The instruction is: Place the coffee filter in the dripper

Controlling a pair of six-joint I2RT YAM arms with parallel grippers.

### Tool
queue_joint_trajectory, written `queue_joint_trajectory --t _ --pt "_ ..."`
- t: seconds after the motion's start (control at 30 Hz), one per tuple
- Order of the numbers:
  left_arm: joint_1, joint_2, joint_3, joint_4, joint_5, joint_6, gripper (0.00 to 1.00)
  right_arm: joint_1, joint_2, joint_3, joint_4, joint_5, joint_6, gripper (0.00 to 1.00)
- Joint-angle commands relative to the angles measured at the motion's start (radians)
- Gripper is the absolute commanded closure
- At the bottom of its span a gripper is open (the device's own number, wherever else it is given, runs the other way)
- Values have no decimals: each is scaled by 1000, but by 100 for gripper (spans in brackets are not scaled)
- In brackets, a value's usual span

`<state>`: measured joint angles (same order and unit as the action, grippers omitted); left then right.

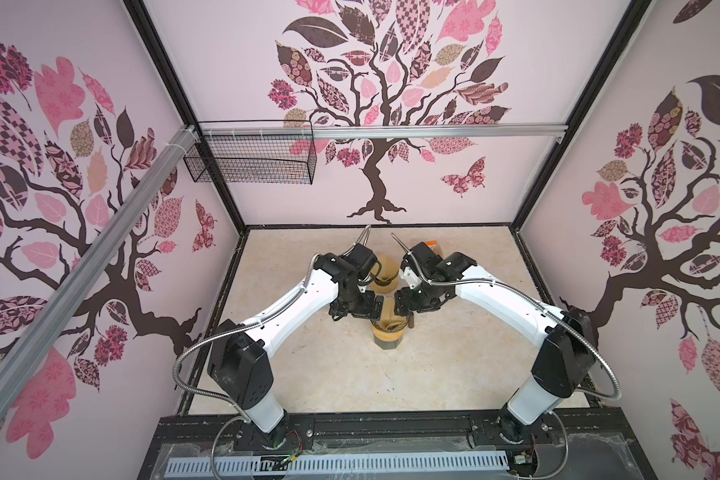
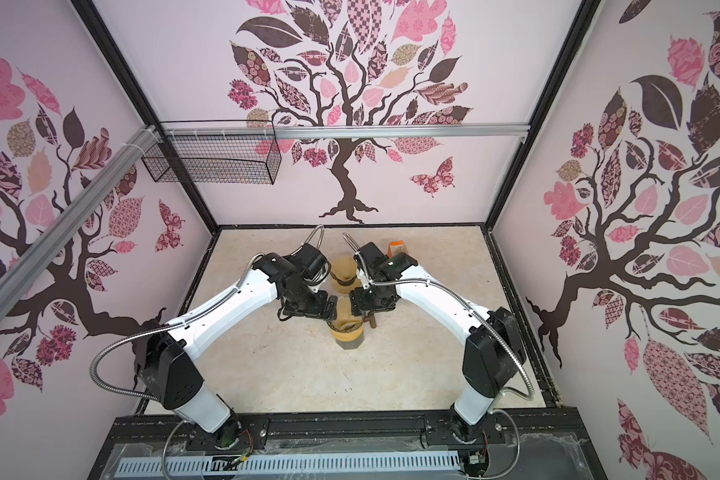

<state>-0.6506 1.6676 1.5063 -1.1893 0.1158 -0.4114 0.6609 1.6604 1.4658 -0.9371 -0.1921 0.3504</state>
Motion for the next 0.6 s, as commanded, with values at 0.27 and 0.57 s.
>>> queue_joint_trajectory --t 0.27,0.57 --pt "12 16 37 -7 -13 10 2 4 -56 -26 -29 29 -24 28" --pt "21 15 24 -8 -19 16 2 5 -65 -39 -46 63 -18 29"
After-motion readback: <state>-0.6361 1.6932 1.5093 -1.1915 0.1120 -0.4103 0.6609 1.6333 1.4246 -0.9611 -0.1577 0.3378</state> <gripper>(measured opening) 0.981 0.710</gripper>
